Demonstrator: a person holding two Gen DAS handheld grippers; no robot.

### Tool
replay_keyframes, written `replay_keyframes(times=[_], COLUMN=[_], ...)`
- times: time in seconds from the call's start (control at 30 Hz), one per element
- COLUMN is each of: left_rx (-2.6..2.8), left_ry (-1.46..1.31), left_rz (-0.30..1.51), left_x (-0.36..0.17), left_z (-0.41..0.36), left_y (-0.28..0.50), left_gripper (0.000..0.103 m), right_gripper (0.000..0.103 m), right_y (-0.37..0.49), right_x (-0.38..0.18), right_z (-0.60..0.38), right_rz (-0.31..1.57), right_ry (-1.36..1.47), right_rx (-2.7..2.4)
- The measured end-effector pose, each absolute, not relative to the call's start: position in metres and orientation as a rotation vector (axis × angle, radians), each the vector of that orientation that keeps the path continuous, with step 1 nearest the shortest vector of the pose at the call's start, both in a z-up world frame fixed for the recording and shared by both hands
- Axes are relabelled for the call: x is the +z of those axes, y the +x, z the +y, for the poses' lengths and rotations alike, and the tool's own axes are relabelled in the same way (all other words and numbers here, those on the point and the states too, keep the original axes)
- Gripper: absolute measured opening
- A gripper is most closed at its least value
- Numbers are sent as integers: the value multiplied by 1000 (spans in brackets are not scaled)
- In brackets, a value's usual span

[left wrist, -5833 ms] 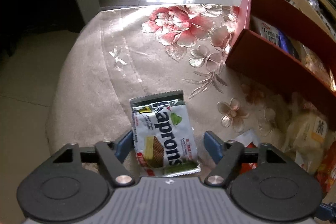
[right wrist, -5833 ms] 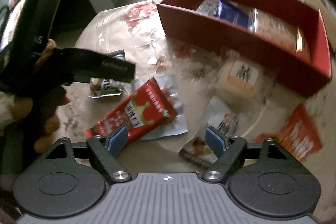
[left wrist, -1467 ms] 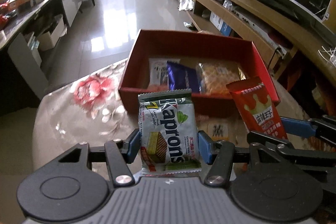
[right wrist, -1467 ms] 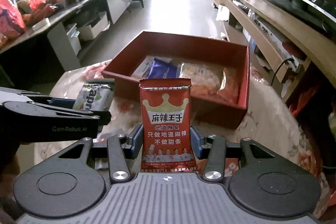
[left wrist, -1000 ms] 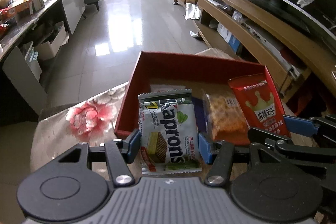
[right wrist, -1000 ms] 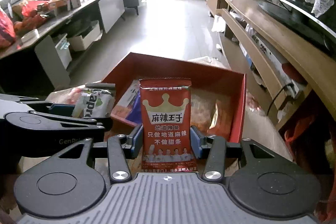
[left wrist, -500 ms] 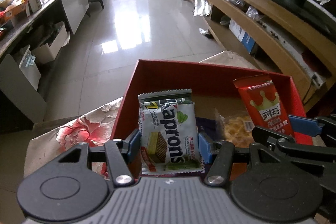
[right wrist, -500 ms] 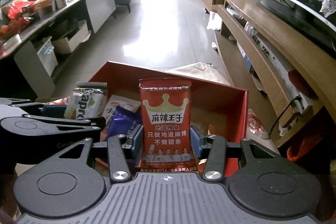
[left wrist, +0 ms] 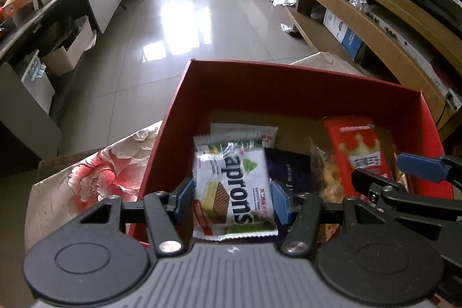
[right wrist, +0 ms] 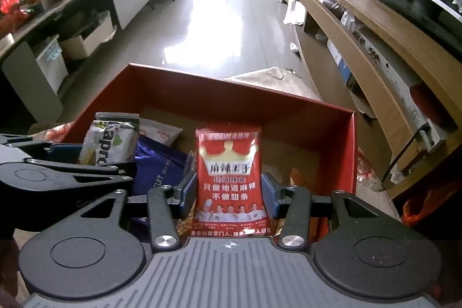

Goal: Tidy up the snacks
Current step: 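Lower the Kaprons and red spicy strip packs into the red box, then open both grippers to release the packs and withdraw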

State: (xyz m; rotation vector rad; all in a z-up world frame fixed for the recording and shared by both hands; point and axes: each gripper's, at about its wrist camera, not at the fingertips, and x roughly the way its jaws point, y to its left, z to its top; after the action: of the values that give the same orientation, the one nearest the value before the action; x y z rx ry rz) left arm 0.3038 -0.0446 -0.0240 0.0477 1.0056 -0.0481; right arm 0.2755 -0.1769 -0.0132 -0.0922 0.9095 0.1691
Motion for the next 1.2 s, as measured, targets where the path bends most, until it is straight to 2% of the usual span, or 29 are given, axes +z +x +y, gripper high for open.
replay_keyframes(times=[0.1, 0.2, 0.53, 0.7, 1.2], left_rx=[-34, -24, -28, -37, -51], left_ry=[66, 80, 72, 88, 96], left_rz=[989, 976, 936, 915, 918], left_x=[-22, -18, 0, 8, 13], left_z=[-44, -43, -36, -35, -24], left_y=[302, 298, 275, 258, 214], left_gripper=[61, 62, 64, 68, 68], right_gripper=[61, 71, 76, 77, 78], right_y=[275, 273, 259, 249, 208], right_x=[-12, -8, 10, 15, 19], right_z=[-178, -178, -179, -178, -167], right_rz=[906, 896, 845, 837, 847], right_ry=[-93, -93, -104, -122, -145], right_rx=[162, 153, 155, 146, 154])
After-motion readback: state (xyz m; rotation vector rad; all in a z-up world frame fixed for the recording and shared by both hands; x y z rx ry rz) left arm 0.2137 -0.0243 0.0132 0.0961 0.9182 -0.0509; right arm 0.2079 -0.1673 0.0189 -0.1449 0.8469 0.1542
